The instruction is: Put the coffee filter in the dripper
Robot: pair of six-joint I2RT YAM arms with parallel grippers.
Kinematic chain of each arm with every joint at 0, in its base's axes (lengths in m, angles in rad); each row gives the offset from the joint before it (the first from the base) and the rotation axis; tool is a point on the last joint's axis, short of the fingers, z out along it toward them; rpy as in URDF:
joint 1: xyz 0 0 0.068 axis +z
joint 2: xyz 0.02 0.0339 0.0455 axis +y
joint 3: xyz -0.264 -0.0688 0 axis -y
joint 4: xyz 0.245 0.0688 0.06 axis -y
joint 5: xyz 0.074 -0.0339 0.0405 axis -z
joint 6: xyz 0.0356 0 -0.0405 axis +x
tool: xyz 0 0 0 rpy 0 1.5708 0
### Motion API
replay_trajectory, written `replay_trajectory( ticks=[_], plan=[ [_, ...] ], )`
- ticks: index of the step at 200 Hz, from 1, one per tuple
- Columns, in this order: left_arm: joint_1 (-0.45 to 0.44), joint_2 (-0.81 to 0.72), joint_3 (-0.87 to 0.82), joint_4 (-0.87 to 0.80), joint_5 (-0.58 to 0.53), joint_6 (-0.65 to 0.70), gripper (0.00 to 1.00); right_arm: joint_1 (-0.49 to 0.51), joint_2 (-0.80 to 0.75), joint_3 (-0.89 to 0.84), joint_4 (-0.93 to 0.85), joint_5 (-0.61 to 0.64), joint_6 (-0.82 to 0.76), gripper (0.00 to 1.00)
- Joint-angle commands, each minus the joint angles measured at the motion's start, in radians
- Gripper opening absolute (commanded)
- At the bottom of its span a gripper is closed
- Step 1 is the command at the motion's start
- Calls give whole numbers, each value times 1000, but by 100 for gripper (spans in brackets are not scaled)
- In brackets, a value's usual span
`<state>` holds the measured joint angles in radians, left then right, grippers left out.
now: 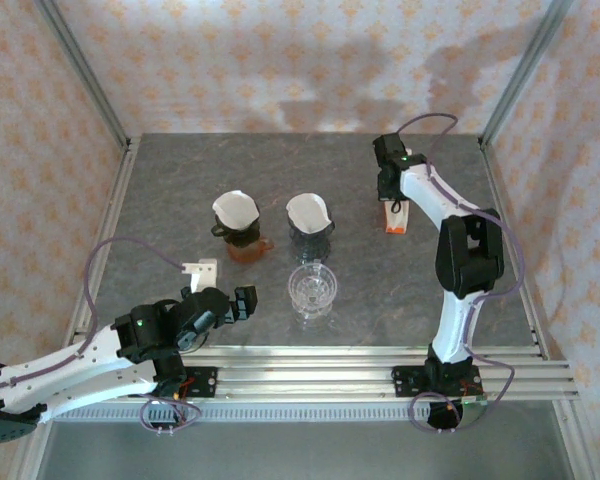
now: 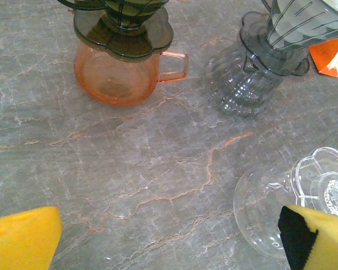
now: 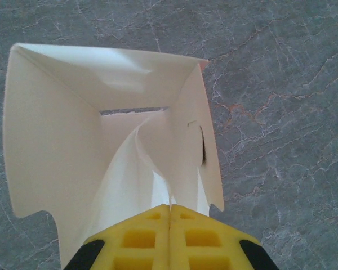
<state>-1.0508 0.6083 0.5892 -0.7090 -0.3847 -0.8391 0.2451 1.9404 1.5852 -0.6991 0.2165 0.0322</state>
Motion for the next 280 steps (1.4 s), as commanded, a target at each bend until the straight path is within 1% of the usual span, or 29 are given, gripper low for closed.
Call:
replay_trajectory(
  ticks=[1, 48, 83, 117, 135, 151, 163, 180, 198, 225, 246, 264, 280],
  plan=[
    [11, -17, -14, 11, -3, -2, 100, -7, -100, -42, 13, 12, 35, 0],
    [12, -34, -14, 12, 0, -4, 100, -3, -317, -205, 28, -45, 128, 0],
    [11, -44, -15, 4, 2, -4, 100, 23, -564, -353, 18, -87, 187, 0],
    [12, -56, -17, 9, 3, -5, 100, 87, -834, -456, -43, -195, 231, 0],
    [13, -59, -14, 8, 1, -4, 100, 128, -949, -472, -93, -299, 263, 0],
    [14, -59, -8, 5, -2, -2, 100, 160, -1013, -450, -156, -405, 300, 0],
    [13, -58, -4, 1, -5, 1, 100, 200, -1041, -423, -198, -470, 330, 0],
    [13, -56, 1, 2, -6, 3, 100, 274, -1051, -363, -264, -516, 378, 0],
    [14, -52, 3, 8, -6, 4, 100, 350, -1037, -305, -314, -552, 435, 0],
    [13, -39, 9, 23, 1, 2, 100, 420, -981, -220, -381, -627, 523, 0],
    [13, -27, 22, 17, 0, 6, 100, 481, -952, -199, -375, -675, 622, 0],
    [13, -22, 34, 16, -1, 13, 100, 524, -938, -226, -326, -710, 734, 0],
    [14, -21, 42, 21, -1, 20, 100, 553, -919, -238, -306, -712, 794, 0]
  ],
)
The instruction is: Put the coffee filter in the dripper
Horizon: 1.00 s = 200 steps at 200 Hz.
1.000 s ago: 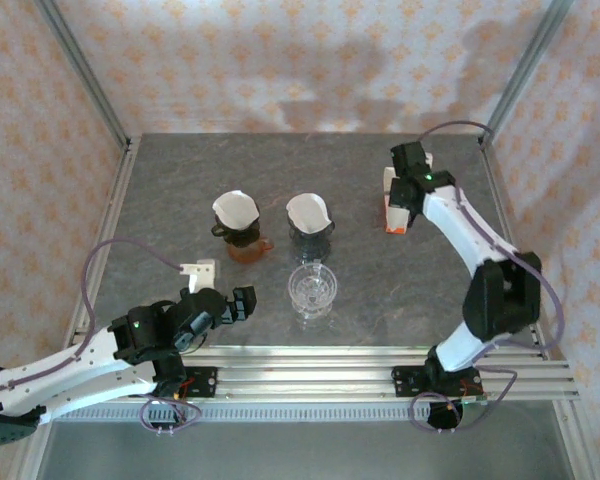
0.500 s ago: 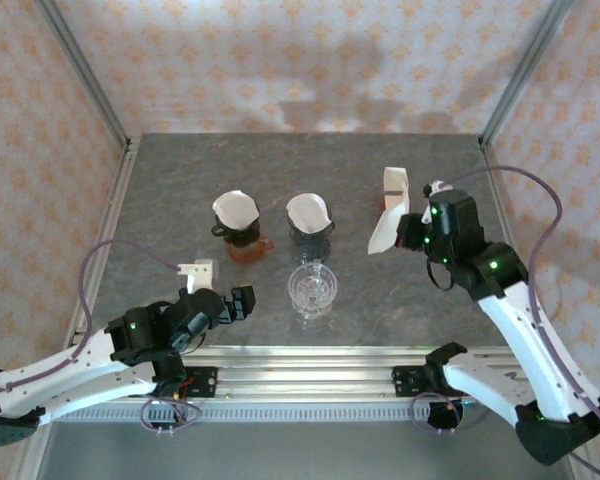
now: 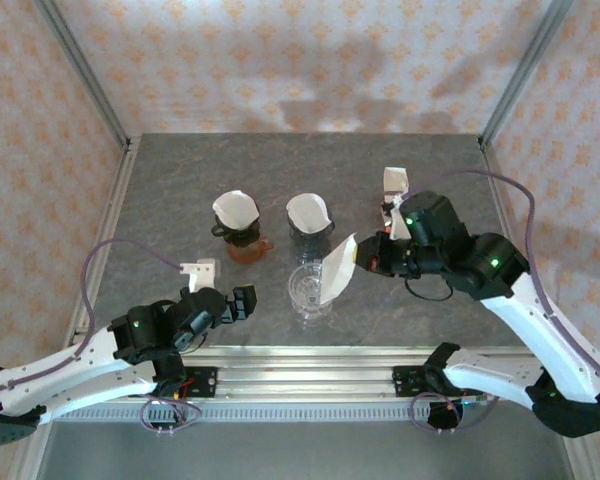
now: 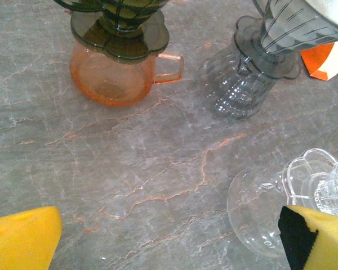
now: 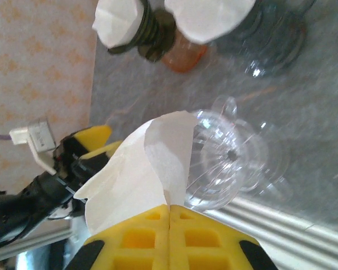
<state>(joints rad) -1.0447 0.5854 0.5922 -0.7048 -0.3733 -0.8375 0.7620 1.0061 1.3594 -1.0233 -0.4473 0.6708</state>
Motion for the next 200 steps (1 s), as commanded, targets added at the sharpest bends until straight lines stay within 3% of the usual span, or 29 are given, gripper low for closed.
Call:
replay_trajectory(
  ticks=[1, 54, 100, 200],
  plan=[
    [7, 1, 39, 17, -12, 18, 100, 38, 16, -12, 17, -46, 156, 0],
    [8, 10, 83, 18, -6, 47, 100, 43, 85, -45, 31, -44, 211, 0],
    [9, 21, 137, 38, 28, 89, 100, 43, 165, 2, -70, -22, 162, 0],
    [20, 194, 168, 278, 294, 146, 100, 41, 350, 82, -124, 68, 75, 0]
  ],
)
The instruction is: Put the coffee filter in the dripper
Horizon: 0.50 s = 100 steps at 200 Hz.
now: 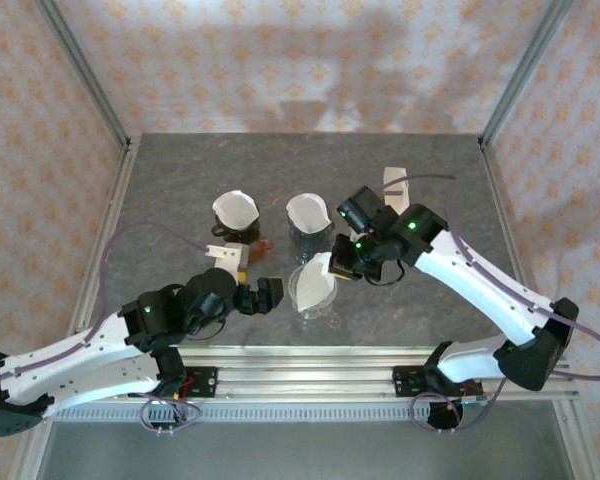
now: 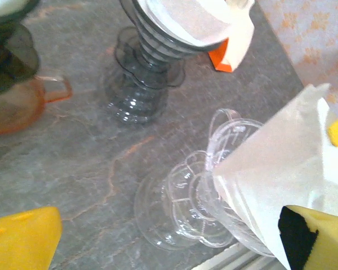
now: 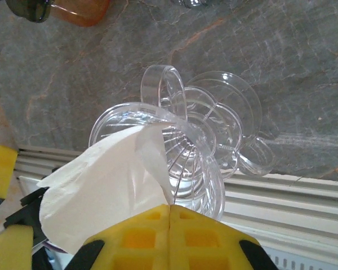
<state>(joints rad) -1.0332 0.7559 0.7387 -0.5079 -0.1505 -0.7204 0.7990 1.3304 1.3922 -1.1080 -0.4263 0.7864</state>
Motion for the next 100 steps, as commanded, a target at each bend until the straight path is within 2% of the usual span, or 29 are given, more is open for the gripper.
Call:
replay_trajectory(
  ticks=[1, 38, 100],
  plan=[
    [9, 25, 21, 83, 72, 29, 100, 5, 28, 50, -39, 48, -42, 0],
    [12, 70, 20, 144, 108, 24, 100, 5, 57, 83, -56, 58, -59, 8],
    [27, 122, 16, 217, 146, -11, 100, 14, 80, 122, -69, 106, -110, 6]
  ],
)
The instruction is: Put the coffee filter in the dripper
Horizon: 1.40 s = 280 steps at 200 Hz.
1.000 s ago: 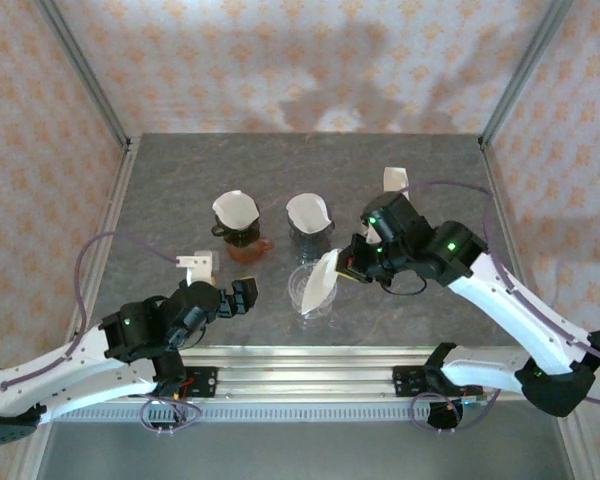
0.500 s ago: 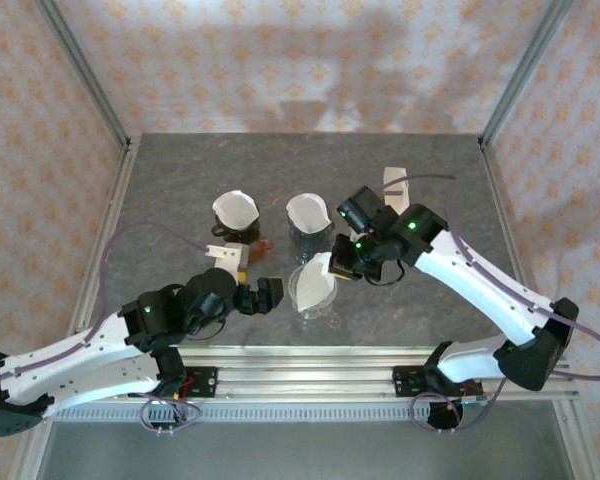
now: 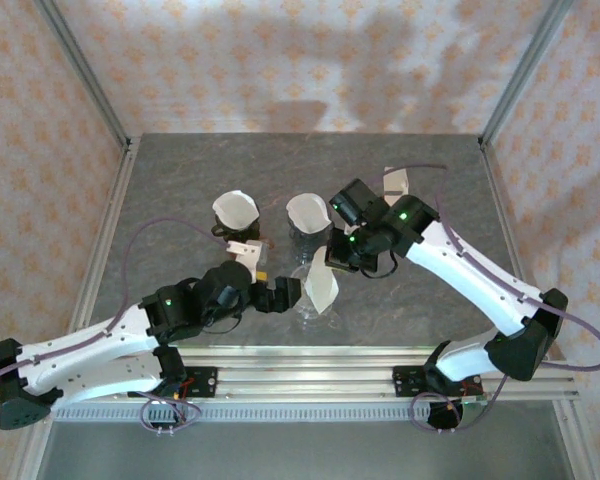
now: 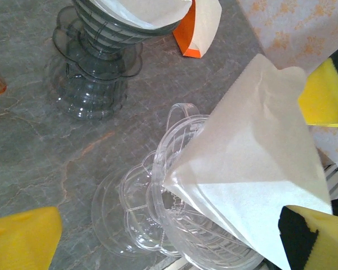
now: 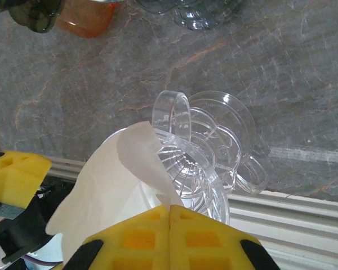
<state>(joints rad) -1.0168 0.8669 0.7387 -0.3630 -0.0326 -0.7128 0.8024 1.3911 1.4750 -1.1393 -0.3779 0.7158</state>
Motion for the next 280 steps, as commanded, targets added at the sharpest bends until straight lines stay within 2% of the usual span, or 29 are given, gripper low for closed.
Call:
replay_trajectory(
  ticks=[1, 80, 138, 158, 185, 247, 280],
  plan=[
    [10, 11, 15, 75, 29, -19, 100, 12, 21, 39, -38, 58, -41, 6],
    [11, 92, 55, 106, 29, -37, 100, 62, 65, 86, -58, 101, -59, 7],
    [11, -30, 12, 133, -32, -51, 100, 66, 62, 93, -59, 116, -64, 9],
    [10, -46, 10, 152, -34, -45, 97, 67, 59, 91, -58, 119, -68, 9],
    [10, 39, 65, 154, 33, -27, 94, 67, 62, 96, -63, 127, -74, 9],
    [9, 132, 110, 130, 76, -4, 90, 67, 57, 87, -51, 125, -70, 10],
    [9, 133, 109, 95, 63, -10, 80, 67, 55, 85, -48, 126, -76, 11]
  ],
)
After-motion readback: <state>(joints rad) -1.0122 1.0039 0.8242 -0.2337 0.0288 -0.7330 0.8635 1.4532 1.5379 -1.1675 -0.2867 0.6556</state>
